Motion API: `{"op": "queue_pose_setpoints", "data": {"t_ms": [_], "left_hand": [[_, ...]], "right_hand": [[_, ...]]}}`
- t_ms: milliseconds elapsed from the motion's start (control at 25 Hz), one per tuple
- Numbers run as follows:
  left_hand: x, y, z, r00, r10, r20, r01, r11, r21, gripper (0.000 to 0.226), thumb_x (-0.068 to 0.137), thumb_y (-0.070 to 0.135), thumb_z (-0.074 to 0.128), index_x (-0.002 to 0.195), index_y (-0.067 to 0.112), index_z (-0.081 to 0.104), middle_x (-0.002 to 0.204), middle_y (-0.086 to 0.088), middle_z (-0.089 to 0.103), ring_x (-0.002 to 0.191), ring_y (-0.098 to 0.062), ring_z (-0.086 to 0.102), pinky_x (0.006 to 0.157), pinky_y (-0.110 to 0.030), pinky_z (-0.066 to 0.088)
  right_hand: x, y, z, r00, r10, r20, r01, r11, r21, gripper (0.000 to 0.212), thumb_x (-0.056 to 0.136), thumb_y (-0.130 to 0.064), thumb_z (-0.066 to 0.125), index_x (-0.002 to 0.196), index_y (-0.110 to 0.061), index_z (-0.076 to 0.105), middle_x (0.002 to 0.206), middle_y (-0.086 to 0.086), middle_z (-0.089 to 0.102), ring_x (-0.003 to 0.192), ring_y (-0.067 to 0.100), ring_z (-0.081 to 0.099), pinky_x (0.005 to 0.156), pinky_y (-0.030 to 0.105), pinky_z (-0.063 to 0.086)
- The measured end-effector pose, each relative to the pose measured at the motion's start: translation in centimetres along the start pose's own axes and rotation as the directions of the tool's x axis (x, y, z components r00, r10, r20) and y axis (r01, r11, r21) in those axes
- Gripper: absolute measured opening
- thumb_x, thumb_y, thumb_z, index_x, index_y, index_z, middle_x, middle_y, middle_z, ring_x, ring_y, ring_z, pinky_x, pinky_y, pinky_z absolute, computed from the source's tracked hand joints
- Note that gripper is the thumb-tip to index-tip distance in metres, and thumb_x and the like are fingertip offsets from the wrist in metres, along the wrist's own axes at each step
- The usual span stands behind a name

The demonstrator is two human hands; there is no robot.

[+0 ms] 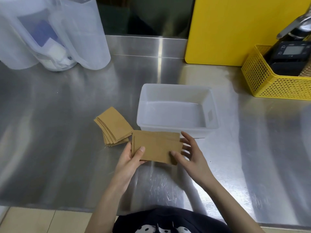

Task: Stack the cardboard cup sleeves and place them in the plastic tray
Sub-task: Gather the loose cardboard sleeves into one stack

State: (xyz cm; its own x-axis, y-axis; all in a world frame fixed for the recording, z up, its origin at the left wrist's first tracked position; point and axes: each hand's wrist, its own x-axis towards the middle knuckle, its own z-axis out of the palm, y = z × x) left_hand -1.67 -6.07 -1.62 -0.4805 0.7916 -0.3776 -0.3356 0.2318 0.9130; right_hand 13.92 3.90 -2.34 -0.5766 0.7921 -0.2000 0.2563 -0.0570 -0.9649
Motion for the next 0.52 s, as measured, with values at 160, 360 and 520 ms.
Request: {"op": "queue_pose_setpoints", "data": {"t_ms": [160,360,520], "left_hand": [[0.0,-1.0,1.2,0.997,-0.013,0.072,0.007,0.996,0.088,0.026,0.089,0.017,0.047,0.111,0.03,0.047,0.113,0.009,0.059,0.108,-0.004,0.055,0.088,-0.023,0.047],[0.8,-1.9,2.5,0.995,0.06,0.082,-0.085,0.934,0.346,0.024,0.086,0.011,0.052,0.092,0.034,0.048,0.095,0.019,0.058,0.089,0.006,0.057,0.082,-0.005,0.044],[1.3,-3.0,2.7,0.992,0.113,0.051,-0.123,0.844,0.522,0.031,0.082,0.01,0.057,0.106,0.028,0.047,0.103,0.012,0.059,0.095,-0.005,0.056,0.074,0.005,0.035]], "right_hand": [[-0.4,0.9,-0.5,1.0,0.02,-0.022,-0.018,0.996,0.087,0.041,0.084,-0.005,0.06,0.114,-0.032,0.049,0.104,-0.005,0.059,0.096,0.016,0.058,0.075,0.013,0.051],[-1.0,1.7,-1.7,0.988,-0.105,-0.112,0.078,0.972,-0.223,0.057,0.084,-0.006,0.058,0.109,-0.054,0.039,0.103,-0.018,0.057,0.097,0.01,0.059,0.085,0.013,0.046],[-1.4,2.3,-2.4,0.984,-0.175,-0.034,0.151,0.92,-0.362,0.062,0.085,-0.004,0.054,0.121,-0.049,0.031,0.101,-0.015,0.055,0.097,-0.015,0.048,0.084,-0.003,0.034]]}}
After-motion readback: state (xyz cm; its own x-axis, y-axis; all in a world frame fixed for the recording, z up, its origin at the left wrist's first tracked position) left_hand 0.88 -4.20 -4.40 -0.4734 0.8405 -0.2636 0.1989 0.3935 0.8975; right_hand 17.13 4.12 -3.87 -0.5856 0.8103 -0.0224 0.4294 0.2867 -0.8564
